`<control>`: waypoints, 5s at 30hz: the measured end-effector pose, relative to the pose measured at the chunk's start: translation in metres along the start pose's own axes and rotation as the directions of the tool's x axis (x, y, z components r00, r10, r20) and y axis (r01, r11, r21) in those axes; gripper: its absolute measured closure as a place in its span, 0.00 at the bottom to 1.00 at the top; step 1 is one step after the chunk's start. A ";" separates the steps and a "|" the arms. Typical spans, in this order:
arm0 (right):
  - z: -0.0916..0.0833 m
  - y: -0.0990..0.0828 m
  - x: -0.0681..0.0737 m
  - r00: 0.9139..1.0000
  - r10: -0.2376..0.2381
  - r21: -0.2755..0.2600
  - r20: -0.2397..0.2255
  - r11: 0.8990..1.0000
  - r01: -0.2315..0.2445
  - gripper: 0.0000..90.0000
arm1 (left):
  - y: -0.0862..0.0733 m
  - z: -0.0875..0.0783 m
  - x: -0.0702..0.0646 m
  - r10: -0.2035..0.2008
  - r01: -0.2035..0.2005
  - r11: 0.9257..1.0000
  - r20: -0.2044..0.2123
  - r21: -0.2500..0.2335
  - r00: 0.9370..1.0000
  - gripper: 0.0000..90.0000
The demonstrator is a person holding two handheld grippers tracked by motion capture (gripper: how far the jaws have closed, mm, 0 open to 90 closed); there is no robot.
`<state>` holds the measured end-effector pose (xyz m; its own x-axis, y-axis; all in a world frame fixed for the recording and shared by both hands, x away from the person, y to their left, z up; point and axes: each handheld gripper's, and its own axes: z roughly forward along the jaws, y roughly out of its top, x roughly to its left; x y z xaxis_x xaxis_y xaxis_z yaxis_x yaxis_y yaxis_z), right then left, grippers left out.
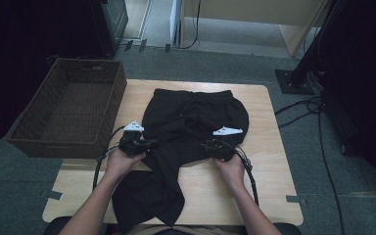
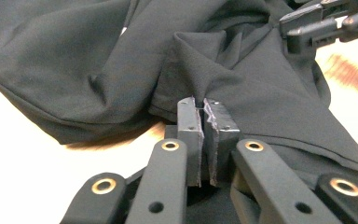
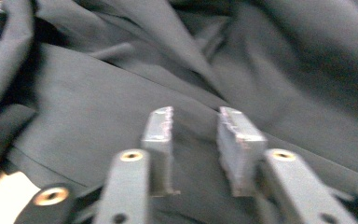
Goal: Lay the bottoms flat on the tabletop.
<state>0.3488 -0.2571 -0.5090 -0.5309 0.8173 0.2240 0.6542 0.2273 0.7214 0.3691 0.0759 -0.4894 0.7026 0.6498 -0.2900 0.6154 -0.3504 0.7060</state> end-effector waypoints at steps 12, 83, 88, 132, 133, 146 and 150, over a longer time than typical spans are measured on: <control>0.034 0.012 0.045 0.994 -0.113 0.004 0.010 0.994 0.113 0.45 | 0.000 0.005 -0.001 0.022 -0.022 1.000 0.008 0.016 1.000 0.98; -0.019 -0.011 0.035 0.995 -0.071 0.013 -0.073 0.997 0.072 0.48 | -0.015 0.014 -0.023 0.046 -0.050 0.995 0.051 0.087 0.998 0.53; -0.003 -0.014 0.044 0.992 -0.104 0.022 -0.077 0.994 0.106 0.47 | -0.017 0.022 -0.026 0.093 -0.096 0.993 0.036 0.071 0.995 0.53; -0.078 -0.004 -0.052 0.985 0.067 -0.093 0.162 0.994 -0.052 0.74 | -0.005 -0.027 0.004 0.016 -0.016 1.000 -0.028 -0.025 0.999 0.77; -0.078 -0.001 -0.048 0.987 0.061 -0.096 0.151 0.994 -0.047 0.72 | -0.003 -0.027 0.001 0.025 -0.026 0.999 -0.019 -0.024 0.999 0.76; -0.040 -0.020 -0.027 0.989 0.005 0.052 0.146 0.999 -0.013 0.62 | -0.005 0.017 -0.009 0.047 -0.048 0.997 0.008 0.053 0.999 0.75; -0.032 -0.019 -0.028 0.986 -0.023 0.055 0.164 0.998 0.014 0.61 | -0.005 0.028 -0.009 0.029 -0.029 0.998 0.003 0.057 1.000 0.72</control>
<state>0.3338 -0.3013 -0.5084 -0.4500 0.8878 0.0966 0.6755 0.2677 0.6870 0.3699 0.0527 -0.5089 0.7215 0.6372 -0.2712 0.6139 -0.4074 0.6761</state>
